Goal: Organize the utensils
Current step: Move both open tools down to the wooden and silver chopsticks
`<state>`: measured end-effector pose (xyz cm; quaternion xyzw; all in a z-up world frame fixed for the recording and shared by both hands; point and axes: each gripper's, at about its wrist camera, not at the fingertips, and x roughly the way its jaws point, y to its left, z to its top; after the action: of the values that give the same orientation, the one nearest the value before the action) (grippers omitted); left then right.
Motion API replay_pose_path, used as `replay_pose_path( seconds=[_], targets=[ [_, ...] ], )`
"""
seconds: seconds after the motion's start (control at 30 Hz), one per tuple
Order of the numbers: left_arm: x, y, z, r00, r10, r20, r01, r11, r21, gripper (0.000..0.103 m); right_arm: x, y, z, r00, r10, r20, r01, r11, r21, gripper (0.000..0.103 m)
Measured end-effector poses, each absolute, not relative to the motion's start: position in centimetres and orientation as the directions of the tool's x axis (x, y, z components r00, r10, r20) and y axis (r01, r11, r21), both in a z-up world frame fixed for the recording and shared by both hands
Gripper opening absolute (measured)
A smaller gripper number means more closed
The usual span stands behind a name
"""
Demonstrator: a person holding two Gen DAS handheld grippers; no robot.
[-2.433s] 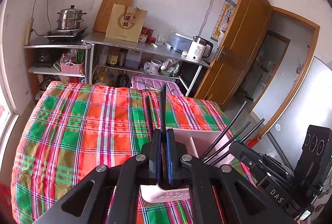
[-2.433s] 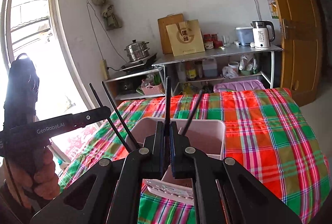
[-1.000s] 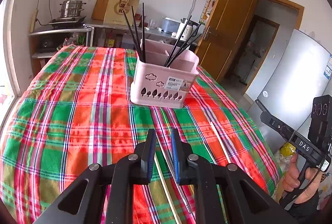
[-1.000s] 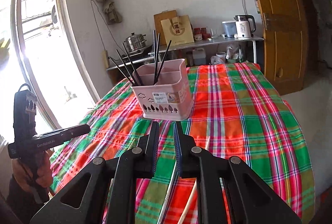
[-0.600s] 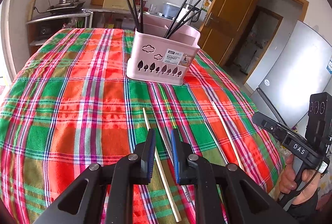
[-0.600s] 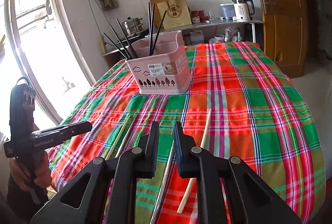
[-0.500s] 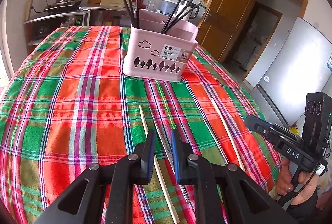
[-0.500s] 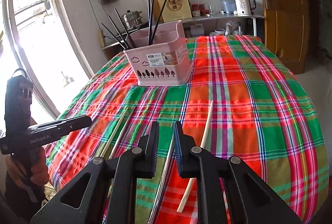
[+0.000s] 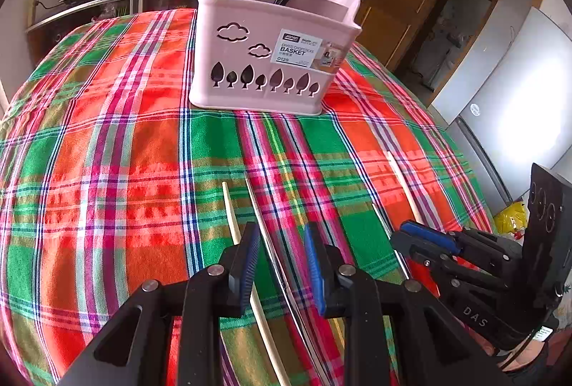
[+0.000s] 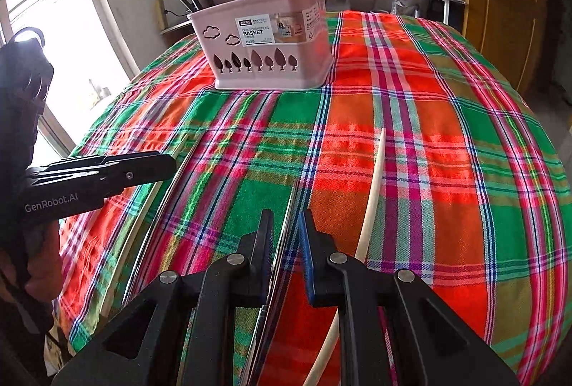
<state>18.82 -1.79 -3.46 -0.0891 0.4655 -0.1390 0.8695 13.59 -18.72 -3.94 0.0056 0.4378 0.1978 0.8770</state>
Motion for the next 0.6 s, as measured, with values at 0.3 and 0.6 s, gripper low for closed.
replay_pose_path(
  seconds=[0.3, 0.6],
  targets=[
    [21.1, -2.3, -4.7, 0.509, -0.304, -0.805, 0.144, 0.953, -0.268, 0.026, 14.3, -18.6, -4.3, 0.519, 0.348, -0.781, -0.346, 0.921, 0.18, 0.014],
    [21.8, -3.1, -4.7, 0.515, -0.25, -0.82, 0.15, 0.968, -0.201, 0.016, 14.6, -17.9, -4.3, 0.522, 0.324, -0.789, -0.346, 0.926, 0.151, 0.014]
  ],
)
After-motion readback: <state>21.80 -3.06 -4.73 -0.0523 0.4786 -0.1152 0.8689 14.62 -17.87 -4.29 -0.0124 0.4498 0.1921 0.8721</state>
